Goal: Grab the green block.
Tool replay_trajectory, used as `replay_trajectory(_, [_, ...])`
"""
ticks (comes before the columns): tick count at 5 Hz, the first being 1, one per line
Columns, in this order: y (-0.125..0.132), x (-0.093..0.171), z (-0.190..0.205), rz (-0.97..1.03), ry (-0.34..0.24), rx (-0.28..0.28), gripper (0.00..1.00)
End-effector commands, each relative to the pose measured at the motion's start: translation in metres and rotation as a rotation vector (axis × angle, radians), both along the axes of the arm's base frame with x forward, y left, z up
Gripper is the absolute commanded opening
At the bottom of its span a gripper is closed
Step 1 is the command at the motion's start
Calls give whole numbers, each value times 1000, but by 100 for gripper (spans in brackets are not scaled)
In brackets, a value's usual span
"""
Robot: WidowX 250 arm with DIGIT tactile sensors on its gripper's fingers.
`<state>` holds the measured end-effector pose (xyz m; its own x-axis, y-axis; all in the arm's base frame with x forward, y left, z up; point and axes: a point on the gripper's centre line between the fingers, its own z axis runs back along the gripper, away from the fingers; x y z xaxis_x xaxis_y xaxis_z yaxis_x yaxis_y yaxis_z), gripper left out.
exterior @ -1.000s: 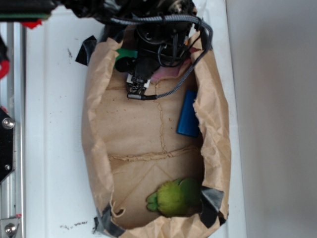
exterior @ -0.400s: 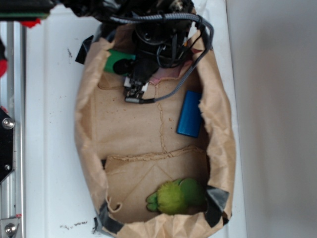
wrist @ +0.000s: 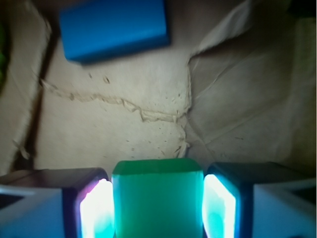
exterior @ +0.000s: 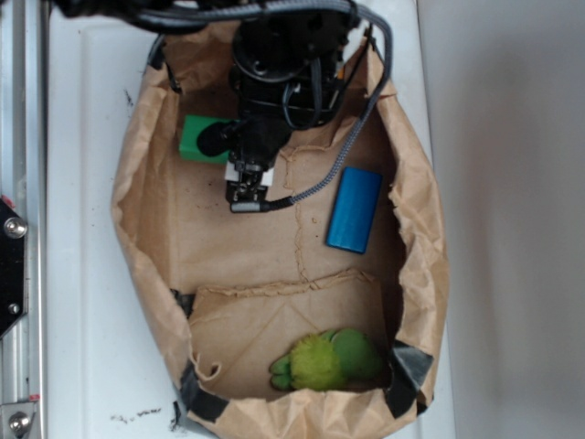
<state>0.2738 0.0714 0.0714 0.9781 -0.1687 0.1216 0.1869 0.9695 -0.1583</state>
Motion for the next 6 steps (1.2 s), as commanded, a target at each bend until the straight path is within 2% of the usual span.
replay_trajectory(1, [-40,13,65,86,-132,9,0])
replay_trajectory(2, [-55,16,88,96,-170,35,0])
replay_trajectory(4, [-44,30,125,152,-122,-51,0])
replay_trajectory(6, [-41,25,129,168,-153,31,0])
